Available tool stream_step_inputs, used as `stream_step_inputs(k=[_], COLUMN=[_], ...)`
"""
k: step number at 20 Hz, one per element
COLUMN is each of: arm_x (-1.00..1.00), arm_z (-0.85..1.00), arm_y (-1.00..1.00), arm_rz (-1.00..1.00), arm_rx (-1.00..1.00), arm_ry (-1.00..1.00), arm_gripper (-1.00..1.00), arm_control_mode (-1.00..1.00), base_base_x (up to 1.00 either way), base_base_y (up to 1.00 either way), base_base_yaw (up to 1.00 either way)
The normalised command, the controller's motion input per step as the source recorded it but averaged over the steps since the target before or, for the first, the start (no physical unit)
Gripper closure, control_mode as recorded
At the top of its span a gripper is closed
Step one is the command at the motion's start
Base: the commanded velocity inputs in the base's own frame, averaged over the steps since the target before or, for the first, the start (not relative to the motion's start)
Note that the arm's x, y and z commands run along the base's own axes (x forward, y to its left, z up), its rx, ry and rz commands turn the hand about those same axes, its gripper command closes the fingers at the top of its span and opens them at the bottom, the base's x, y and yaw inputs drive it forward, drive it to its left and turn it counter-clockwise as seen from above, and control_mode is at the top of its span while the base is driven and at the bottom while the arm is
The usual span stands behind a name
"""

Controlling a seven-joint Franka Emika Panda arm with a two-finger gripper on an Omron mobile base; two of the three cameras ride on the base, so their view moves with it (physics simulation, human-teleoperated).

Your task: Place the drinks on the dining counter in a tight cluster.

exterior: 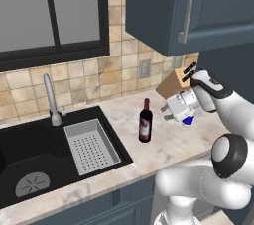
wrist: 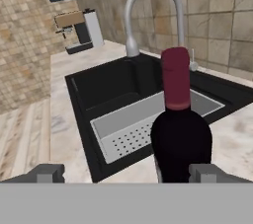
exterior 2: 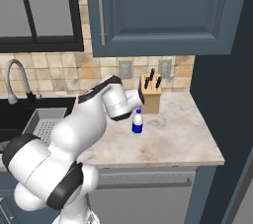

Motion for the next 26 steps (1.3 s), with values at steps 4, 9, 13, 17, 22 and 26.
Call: stream_step_inputs(k=[4, 9, 13, 17, 22, 26], arm_x=[0.41, 0.38, 0.06, 0.00, -0.02, 0.00], arm_z=[0.00, 0.00, -0.04, -0.10, -0.02, -0.20], arm_y=[0.00, 0.00, 0.00, 0.00, 0.06, 0.24], arm_rz=[0.00, 0.00, 0.00, 0.00, 0.00, 0.00], arm_rx=[0.00, 0.00, 0.00, 0.00, 0.00, 0.00], arm_ry=[0.00, 0.00, 0.00, 0.00, 0.00, 0.00], arm_gripper=[-1.00, -1.00, -1.00, -1.00, -1.00, -1.00], arm_control_mode=[-1.00, -1.00, -1.00, -1.00, -1.00, -1.00], base_base_x=[0.00, 0.00, 0.00, 0.00, 0.00, 0.00], base_base_y=[0.00, 0.00, 0.00, 0.00, 0.00, 0.00], base_base_yaw=[0.00, 0.00, 0.00, 0.00, 0.00, 0.00])
